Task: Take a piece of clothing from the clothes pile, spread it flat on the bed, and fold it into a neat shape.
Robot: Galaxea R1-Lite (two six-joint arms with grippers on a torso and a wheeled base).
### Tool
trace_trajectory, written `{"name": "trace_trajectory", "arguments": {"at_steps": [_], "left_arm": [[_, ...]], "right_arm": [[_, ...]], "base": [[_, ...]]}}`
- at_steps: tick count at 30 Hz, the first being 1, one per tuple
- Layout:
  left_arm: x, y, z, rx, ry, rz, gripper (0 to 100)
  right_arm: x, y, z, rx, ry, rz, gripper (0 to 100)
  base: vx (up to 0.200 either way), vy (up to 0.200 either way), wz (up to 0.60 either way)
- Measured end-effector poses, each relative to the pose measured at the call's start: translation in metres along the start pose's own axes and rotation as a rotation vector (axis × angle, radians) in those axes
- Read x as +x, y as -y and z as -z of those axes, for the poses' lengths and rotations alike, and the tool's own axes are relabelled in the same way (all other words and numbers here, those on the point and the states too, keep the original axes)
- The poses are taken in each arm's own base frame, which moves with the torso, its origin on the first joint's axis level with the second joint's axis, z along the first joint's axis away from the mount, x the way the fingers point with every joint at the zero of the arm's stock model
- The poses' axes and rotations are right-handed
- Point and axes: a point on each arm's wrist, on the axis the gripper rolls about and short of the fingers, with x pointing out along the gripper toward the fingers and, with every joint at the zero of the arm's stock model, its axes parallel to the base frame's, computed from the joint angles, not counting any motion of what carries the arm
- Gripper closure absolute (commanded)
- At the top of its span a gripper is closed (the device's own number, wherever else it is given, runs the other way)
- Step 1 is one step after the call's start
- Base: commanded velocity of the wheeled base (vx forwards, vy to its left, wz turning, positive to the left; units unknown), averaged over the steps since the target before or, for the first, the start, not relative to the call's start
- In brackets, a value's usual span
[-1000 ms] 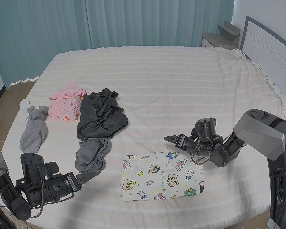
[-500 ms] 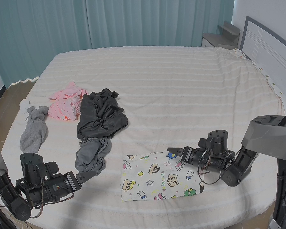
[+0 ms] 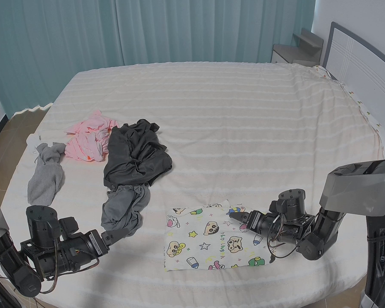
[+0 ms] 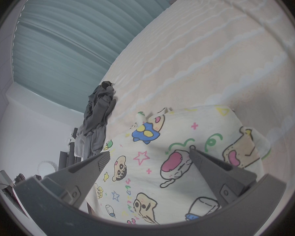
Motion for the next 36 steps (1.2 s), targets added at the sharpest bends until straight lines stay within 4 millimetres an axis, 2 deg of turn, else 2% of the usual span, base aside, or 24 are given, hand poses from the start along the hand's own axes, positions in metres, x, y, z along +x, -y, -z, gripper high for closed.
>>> {"name": "trace_trajectory", "arguments": {"at_steps": [7,12,16,25,30,36], "left_arm": [[-0.002,0.001,-0.001,0.003,0.015,0.002,0],[-0.003,0.002,-0.002,0.006,0.027,0.001,0],[-0.007,0.005,-0.004,0.011,0.049,0.016,0],[-0.036,0.022,-0.012,0.044,0.148,0.094,0],[-0.064,0.028,-0.011,0.077,0.199,0.103,0],[-0.102,0.028,-0.002,0.134,0.246,0.074,0]], "right_arm": [[-0.014,0.006,0.000,0.014,0.027,0.016,0],[-0.034,0.009,0.001,0.016,0.061,0.008,0],[-0.058,0.011,-0.002,0.018,0.100,0.003,0],[-0.132,-0.013,-0.026,-0.033,0.247,-0.056,0],[-0.179,-0.027,-0.031,-0.080,0.310,-0.049,0],[-0.227,-0.037,-0.026,-0.111,0.334,-0.004,0]], "base": [[0.000,0.000,0.00],[0.000,0.000,0.00],[0.000,0.000,0.00],[0.000,0.000,0.00],[0.000,0.000,0.00],[0.000,0.000,0.00]]}}
